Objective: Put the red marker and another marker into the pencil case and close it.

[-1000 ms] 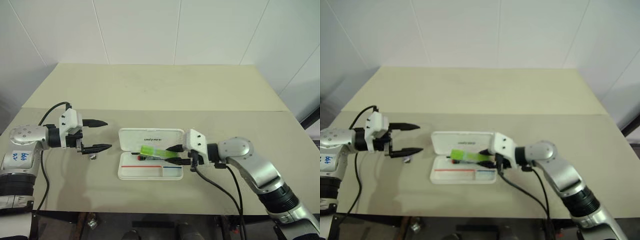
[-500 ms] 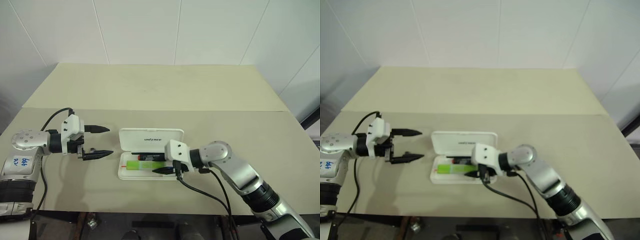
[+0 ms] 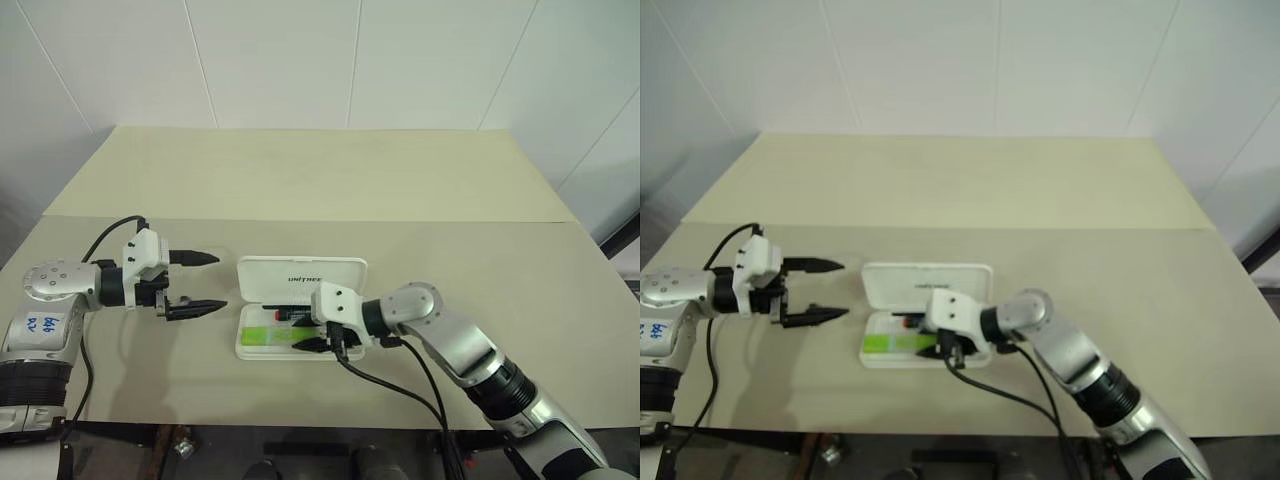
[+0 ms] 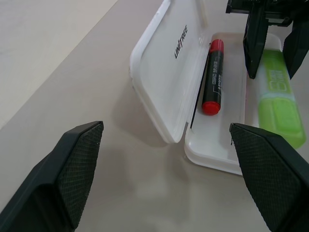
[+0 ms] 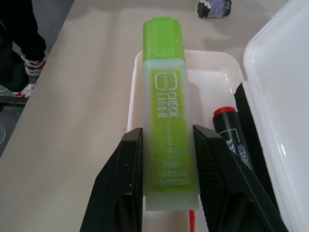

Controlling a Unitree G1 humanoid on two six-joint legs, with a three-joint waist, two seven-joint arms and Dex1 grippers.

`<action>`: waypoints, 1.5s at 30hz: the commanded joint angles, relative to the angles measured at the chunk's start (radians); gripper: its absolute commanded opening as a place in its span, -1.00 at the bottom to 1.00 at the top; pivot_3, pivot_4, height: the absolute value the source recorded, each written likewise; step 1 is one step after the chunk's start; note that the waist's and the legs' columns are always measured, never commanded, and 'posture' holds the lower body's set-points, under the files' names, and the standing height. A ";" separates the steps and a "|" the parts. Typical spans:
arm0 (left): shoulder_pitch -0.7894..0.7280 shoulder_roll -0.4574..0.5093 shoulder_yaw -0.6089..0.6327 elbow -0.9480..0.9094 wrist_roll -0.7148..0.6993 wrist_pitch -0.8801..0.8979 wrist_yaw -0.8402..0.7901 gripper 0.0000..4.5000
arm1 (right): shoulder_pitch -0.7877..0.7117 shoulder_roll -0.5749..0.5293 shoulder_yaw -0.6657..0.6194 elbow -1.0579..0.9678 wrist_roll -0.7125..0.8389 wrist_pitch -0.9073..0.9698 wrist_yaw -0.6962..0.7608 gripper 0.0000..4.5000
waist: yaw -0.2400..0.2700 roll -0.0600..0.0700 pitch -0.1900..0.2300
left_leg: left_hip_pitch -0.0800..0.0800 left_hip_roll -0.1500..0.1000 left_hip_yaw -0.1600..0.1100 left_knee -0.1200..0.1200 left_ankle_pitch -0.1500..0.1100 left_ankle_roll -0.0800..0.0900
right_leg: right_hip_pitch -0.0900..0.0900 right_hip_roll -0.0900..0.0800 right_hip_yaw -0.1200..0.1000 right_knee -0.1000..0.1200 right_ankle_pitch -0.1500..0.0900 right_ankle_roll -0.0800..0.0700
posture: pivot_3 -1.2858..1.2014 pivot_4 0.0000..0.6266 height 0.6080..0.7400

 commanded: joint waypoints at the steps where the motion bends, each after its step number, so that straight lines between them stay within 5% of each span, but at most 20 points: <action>1: 0.007 0.001 0.027 -0.028 -0.023 0.001 0.009 1.00 | -0.014 0.011 0.004 -0.005 -0.011 0.014 -0.009 -0.52 | 0.000 0.000 0.000 | 0.000 0.000 0.000 0.000 0.000 0.000 | 0.000 0.000 0.000 0.000 0.000 0.000 | 0.03 -0.52 1.00; 45: -0.018 -0.017 0.005 -0.002 -0.011 -0.011 0.005 1.00 | -0.002 -0.006 -0.043 -0.120 0.021 0.183 -0.035 -0.52 | -0.001 0.000 0.000 | 0.000 0.000 0.000 -0.001 0.000 0.000 | 0.000 0.000 0.000 0.000 0.000 0.000 | 0.03 -0.52 1.00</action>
